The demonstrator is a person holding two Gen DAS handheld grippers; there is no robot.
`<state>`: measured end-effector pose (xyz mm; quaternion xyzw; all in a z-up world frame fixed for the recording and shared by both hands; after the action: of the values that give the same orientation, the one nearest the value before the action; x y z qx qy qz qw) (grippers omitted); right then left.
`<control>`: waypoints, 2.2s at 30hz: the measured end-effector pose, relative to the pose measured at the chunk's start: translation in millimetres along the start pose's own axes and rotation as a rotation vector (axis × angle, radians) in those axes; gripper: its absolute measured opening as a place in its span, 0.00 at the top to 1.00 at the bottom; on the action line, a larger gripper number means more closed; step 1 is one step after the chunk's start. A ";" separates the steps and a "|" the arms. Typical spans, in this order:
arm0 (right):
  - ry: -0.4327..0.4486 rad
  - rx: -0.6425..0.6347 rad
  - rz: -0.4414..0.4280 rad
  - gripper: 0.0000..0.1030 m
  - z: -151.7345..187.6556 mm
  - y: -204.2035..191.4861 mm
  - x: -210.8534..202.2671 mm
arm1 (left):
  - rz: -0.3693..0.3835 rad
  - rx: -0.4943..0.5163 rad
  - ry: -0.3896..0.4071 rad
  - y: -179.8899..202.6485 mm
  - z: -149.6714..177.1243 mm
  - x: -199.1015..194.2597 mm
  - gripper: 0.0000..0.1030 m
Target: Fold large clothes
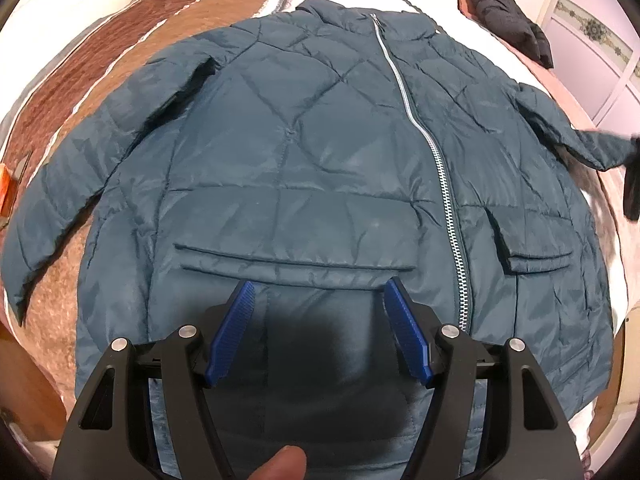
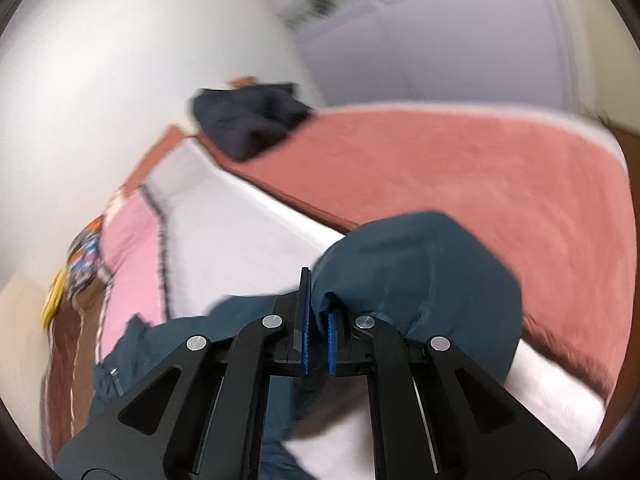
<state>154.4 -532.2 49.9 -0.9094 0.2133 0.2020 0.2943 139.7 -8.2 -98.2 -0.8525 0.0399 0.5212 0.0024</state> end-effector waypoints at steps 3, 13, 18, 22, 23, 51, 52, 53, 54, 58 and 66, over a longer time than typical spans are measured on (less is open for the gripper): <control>0.027 -0.176 -0.103 0.93 -2.4 -65.2 -12.2 | 0.006 -0.017 0.010 -6.3 0.7 -2.8 0.35; -0.038 -0.882 -0.388 0.93 149.8 -279.4 -34.4 | 0.021 -0.096 0.056 -37.5 4.0 -15.9 0.35; -0.147 -1.101 -0.373 0.94 253.6 -306.5 -7.3 | 0.031 -0.129 0.067 -53.7 5.9 -18.8 0.35; -0.261 -1.201 -0.326 0.90 310.4 -297.0 16.5 | 0.036 -0.137 0.075 -64.8 8.4 -19.3 0.35; -0.295 -1.212 -0.329 0.86 319.2 -294.5 17.3 | 0.037 -0.138 0.075 -66.7 9.0 -18.6 0.35; -0.475 -0.337 -0.336 0.45 215.7 -68.6 -56.3 | 0.054 0.434 0.394 112.4 -107.9 -16.7 0.31; -0.473 -0.339 -0.327 0.45 218.9 -65.2 -56.2 | 0.066 0.446 0.391 121.1 -112.9 -11.3 0.31; -0.471 -0.338 -0.323 0.45 221.7 -62.8 -55.9 | 0.069 0.458 0.388 127.9 -115.5 -7.7 0.31; -0.469 -0.339 -0.325 0.45 225.3 -59.5 -55.4 | 0.062 0.476 0.383 134.9 -118.7 -2.8 0.31; -0.446 -0.376 -0.337 0.45 232.8 -55.6 -58.3 | 0.015 0.579 0.371 157.4 -127.2 15.1 0.31; -0.462 -0.343 -0.357 0.45 234.2 -43.0 -56.7 | -0.054 0.666 0.376 175.6 -129.7 26.0 0.31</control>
<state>72.6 -339.8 -77.3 -0.8988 -0.0587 0.3812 0.2083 254.3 -190.9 -55.5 -0.8865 0.1846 0.3139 0.2855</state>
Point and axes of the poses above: each gripper's, at about its wrist camera, not at the fingertips, and x roughly the way its jaws point, y to its right, z to its underside, the point moved 7 cm from there along x, roughly the way its jaws point, and after that the axes turned 1 degree about -z, right-handed, at the moved point
